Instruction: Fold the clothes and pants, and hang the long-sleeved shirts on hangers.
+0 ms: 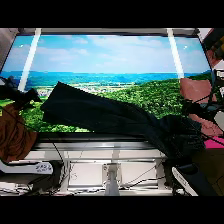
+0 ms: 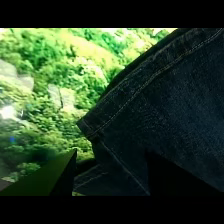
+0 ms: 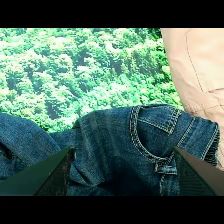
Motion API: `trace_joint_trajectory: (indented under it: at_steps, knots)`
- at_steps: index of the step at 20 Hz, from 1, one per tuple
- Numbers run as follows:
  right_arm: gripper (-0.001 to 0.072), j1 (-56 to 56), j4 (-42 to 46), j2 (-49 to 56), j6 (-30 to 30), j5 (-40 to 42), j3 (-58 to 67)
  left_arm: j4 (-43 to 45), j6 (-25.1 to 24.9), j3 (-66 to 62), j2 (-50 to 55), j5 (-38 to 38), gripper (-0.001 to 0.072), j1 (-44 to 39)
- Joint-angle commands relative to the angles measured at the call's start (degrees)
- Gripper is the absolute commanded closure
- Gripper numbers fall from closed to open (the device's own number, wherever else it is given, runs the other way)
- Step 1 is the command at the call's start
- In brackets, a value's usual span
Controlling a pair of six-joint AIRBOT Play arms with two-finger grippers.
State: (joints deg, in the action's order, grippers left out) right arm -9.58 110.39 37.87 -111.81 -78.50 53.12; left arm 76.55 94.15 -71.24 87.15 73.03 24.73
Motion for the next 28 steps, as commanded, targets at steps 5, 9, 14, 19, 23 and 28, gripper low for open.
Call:
trace_joint_trajectory:
  at_steps: [5,9,14,19,23,28]
  knots:
    - [0.0015,0.0,0.0,0.0,0.0,0.1,0.0,-0.5,0.2,3.6,2.2,-0.5,0.0202,-1.3]
    - [0.0015,0.0,0.0,0.0,0.0,0.1,0.0,-0.6,2.4,7.0,2.2,-5.4,0.0202,-1.3]
    - [0.0015,0.0,0.0,0.0,0.0,0.1,0.0,-5.4,3.3,7.1,2.3,-13.9,0.0492,-2.0]
    - [0.0015,0.0,-0.1,0.1,0.0,0.5,0.0,-7.2,2.9,7.0,0.8,-19.1,0.0675,-2.7]
    - [0.0015,0.1,0.0,0.1,1.7,-2.4,0.0,-7.8,1.5,7.0,-5.0,-25.9,0.0676,-2.7]
    - [0.0015,0.1,0.0,1.2,2.6,-13.4,-2.0,-7.0,-4.3,7.0,-16.2,-32.9,0.0676,-2.4]
